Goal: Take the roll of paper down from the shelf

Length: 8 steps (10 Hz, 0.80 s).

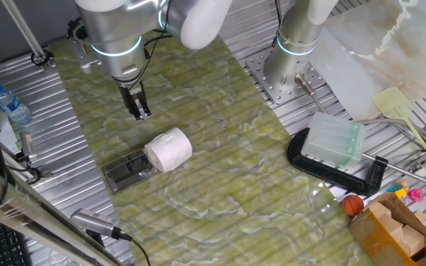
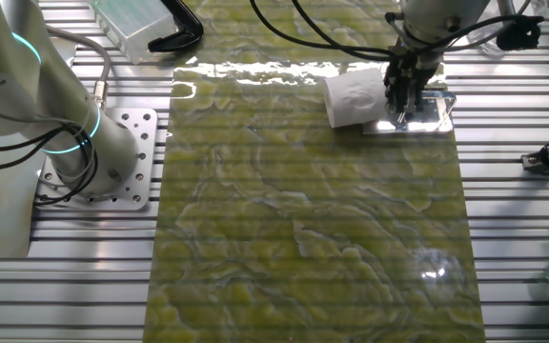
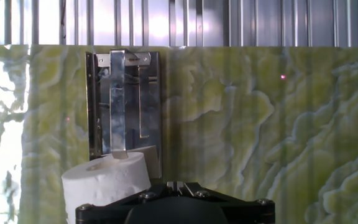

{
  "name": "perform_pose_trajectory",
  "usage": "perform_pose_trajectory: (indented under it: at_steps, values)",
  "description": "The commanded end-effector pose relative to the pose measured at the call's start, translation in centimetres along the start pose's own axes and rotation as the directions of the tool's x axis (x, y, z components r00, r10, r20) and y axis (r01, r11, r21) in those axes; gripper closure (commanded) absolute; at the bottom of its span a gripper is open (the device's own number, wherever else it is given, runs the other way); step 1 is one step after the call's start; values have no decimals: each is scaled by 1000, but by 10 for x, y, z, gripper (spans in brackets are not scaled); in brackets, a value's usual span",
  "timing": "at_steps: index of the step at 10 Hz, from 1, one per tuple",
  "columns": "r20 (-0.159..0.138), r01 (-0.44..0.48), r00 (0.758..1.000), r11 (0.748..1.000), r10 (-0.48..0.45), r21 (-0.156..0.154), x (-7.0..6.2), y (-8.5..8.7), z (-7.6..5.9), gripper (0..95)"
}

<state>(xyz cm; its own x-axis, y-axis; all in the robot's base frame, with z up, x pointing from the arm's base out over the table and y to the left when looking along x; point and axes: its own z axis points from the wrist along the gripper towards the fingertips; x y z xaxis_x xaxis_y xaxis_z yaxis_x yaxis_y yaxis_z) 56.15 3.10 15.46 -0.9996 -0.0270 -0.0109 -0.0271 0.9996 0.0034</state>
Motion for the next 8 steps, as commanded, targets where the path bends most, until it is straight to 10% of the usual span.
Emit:
perform_pose_trajectory:
  at_steps: [1,8]
  values:
    - [-2,10,1000,1000,-10,4,0,0,0,950]
    - [-4,10,1000,1000,-9,5,0,0,0,950]
